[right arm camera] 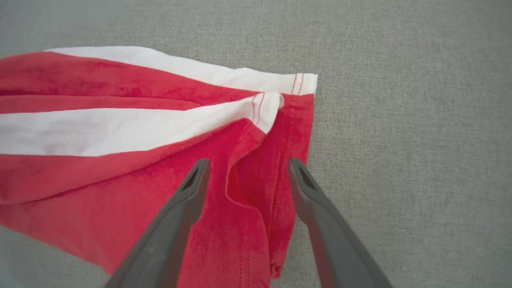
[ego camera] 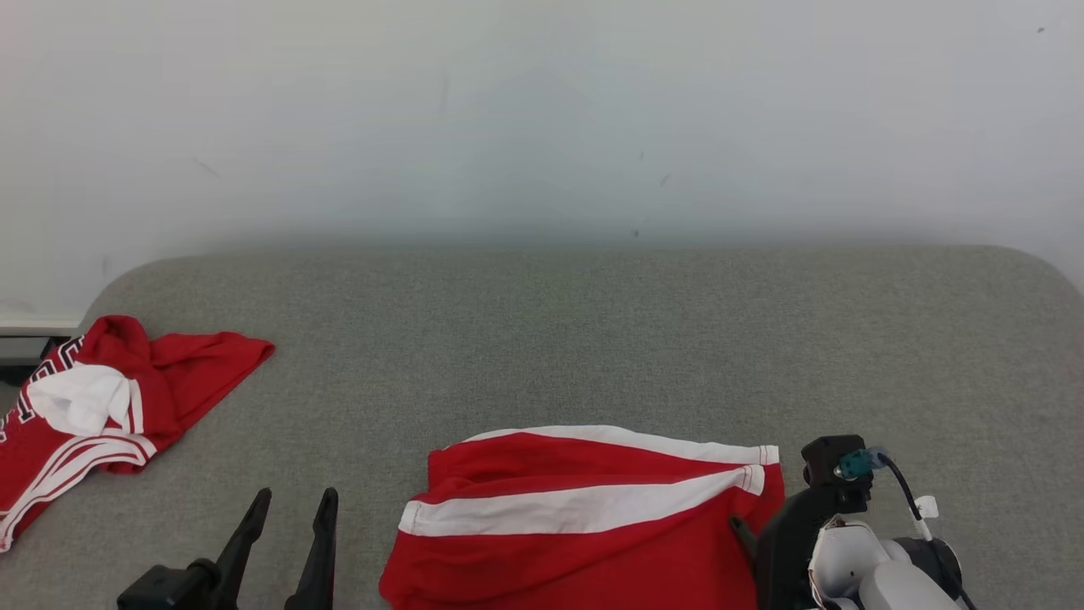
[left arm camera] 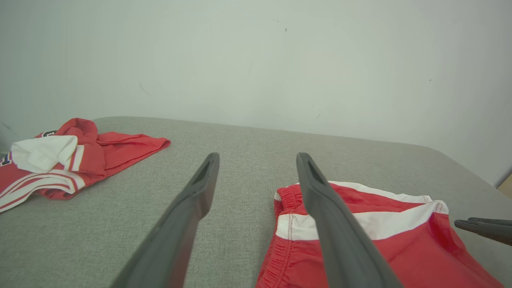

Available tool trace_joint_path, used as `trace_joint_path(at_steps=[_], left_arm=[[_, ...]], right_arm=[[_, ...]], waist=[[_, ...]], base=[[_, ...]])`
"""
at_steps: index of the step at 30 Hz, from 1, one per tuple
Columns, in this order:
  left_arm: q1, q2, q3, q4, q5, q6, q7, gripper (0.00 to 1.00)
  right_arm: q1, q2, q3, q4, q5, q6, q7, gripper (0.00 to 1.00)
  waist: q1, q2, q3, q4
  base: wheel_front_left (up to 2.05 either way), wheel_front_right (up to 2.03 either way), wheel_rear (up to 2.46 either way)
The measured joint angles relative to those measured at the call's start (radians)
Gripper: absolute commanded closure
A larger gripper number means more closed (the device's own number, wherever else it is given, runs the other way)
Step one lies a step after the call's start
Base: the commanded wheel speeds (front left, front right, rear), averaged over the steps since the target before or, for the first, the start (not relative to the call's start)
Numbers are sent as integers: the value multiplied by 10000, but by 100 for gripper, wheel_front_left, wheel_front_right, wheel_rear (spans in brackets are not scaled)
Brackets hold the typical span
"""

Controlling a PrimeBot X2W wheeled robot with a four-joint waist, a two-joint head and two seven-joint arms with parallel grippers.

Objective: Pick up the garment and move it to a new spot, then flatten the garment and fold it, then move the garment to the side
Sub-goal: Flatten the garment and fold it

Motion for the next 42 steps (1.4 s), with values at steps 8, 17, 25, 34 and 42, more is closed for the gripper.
trace_joint_path(at_steps=[8,17,25,34,42], left_arm=[[-82,4,2,-50,12,0,174,0],[-81,19,84,-73,12,0,339,0],[-129,13,15,-165,12,0,443,0],[-400,12,-59,-140,12,-15,604,0],[-400,19,-50,-71,12,-23,616,0]], right_arm=[[-337,92,-6,930,-219,-4,669,0],[-508,63,-397,1597,-650,-12,926,0],[-798,330,-907,2144,-616,-13,928,0],[-1226,579,-1243,2734,-430,-13,924,9],[-1413,683,-1271,3173,-345,-13,1003,85]], waist=[[0,0,88,181],[0,0,113,200],[0,0,210,257],[0,0,334,581],[0,0,346,680]], base=[[0,0,0],[0,0,0],[0,0,0],[0,0,0],[0,0,0]])
